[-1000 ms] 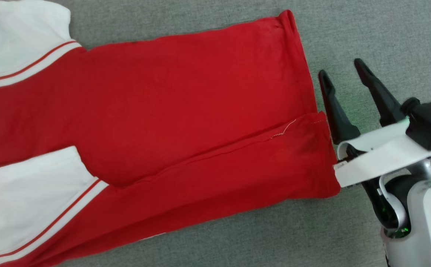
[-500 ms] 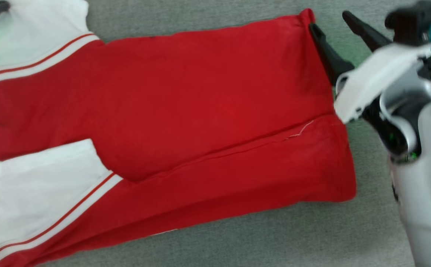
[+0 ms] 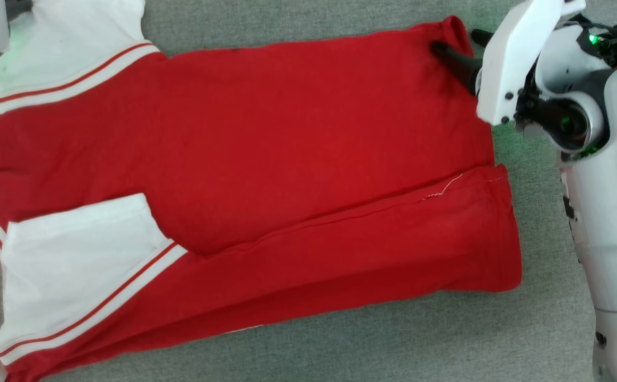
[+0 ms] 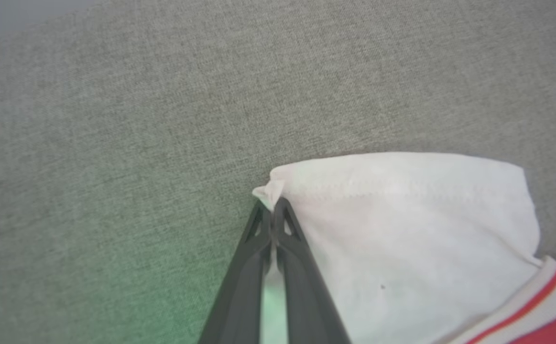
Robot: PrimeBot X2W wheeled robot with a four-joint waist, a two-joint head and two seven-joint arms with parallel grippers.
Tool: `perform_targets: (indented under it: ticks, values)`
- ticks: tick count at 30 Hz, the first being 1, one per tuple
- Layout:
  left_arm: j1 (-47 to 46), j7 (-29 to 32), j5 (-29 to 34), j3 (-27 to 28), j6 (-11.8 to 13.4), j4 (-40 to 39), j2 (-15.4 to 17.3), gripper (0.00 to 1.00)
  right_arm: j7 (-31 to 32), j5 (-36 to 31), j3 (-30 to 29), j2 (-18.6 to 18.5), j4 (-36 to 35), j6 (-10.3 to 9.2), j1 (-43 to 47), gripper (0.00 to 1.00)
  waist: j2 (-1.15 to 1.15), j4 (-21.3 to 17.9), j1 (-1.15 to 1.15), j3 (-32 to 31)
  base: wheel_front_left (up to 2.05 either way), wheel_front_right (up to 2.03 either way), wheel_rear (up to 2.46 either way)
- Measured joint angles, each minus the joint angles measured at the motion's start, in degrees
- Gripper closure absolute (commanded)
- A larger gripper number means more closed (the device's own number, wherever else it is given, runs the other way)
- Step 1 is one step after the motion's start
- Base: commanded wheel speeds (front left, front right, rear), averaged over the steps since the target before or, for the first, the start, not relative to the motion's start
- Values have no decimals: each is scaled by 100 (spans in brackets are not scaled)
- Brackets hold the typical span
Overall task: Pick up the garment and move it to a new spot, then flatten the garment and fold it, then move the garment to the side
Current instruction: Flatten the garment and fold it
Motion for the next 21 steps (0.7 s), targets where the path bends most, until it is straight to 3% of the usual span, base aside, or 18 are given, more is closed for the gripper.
perform_targets:
  ticks: [5,11,21]
  values:
    - [-1,-103,-34,-51,0,11,-5,100,441,-119,-199,93,108,-1,-121,100,0,1,0,-34,0,0,0]
    - [12,-249,-89,-113,0,-15,-60,100,408,-255,-257,100,16,-1,-105,100,0,66,0,-157,0,0,0]
    - [9,-269,-308,-162,-1,-590,175,100,271,-53,-186,-408,-717,-1,462,100,0,321,0,-535,0,0,0]
